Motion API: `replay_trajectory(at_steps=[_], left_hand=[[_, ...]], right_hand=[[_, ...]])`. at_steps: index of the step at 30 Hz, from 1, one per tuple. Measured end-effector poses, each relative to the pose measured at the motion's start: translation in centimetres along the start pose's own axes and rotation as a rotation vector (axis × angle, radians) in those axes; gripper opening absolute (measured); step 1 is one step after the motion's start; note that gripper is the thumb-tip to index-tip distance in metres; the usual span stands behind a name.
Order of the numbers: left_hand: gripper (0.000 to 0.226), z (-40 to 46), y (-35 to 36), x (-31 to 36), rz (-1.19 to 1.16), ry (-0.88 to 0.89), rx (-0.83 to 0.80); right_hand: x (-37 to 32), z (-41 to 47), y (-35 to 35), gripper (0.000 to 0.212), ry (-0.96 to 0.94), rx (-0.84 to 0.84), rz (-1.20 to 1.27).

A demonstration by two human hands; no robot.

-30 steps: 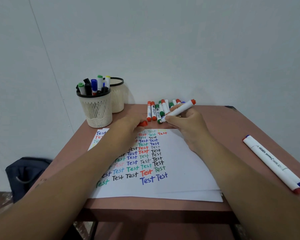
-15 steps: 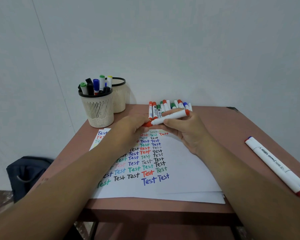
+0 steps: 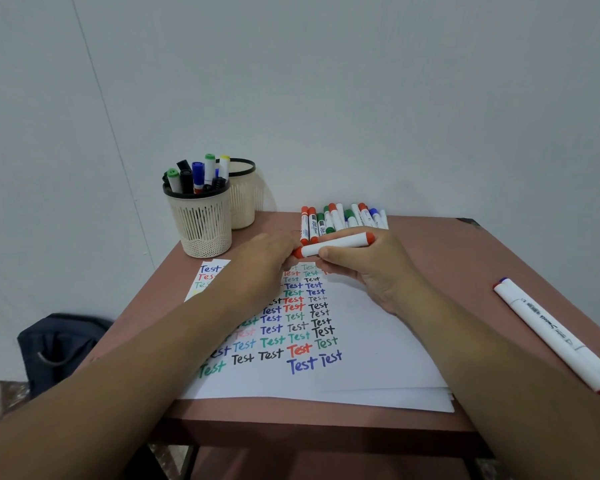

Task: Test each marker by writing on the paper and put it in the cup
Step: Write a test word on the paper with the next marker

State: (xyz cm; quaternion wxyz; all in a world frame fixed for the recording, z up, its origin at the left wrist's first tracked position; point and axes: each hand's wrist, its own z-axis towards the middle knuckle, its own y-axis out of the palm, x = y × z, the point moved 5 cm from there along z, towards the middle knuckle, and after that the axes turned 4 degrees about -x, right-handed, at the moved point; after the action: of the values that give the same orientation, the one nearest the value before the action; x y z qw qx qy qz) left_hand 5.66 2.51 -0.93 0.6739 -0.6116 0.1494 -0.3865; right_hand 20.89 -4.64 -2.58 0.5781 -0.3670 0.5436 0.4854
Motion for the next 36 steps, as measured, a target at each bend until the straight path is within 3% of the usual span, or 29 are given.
replay_trajectory(at_steps=[11,20,25,28,31,34,36], left_hand=[[0.041,0.3,0.6,-0.6,0.019,0.005,0.027],[0.019,0.4,0.4,-0.8,-0.024,0.149,0.123],[0.005,0.7,1.1,-1.7,-0.074,0.114,0.129],[0.034,0.3,1.1,-2.6,-0.147,0.013,0.165],[0.028,-0.2,0.4,-2.8,-0.104,-0.031,0.227],[0.049,0.1,0.6,-3.4,-0.059,-0.087,0.136],[0.060,0.4,0.8,-4.0,-0.151,-0.095,0.045]], right_hand=[[-0.1,0.1,0.4,0.018,-0.056,0.025,-0.121],[-1.8,-0.2,-0.8,0.031,-0.222,0.187,-0.389],[-1.1,-0.1,-2.2,0.028,-0.160,0.195,-0.802],[-0.3,0.3,-1.7,0.031,-0.149,0.081,-0.935],[0.3,0.9,-1.3,0.027,-0.186,0.002,-1.058],[0.6,1.2,-1.6,0.017,-0.177,0.034,-1.088],[0.6,1.2,-1.6,0.016,-0.183,0.068,-1.129]])
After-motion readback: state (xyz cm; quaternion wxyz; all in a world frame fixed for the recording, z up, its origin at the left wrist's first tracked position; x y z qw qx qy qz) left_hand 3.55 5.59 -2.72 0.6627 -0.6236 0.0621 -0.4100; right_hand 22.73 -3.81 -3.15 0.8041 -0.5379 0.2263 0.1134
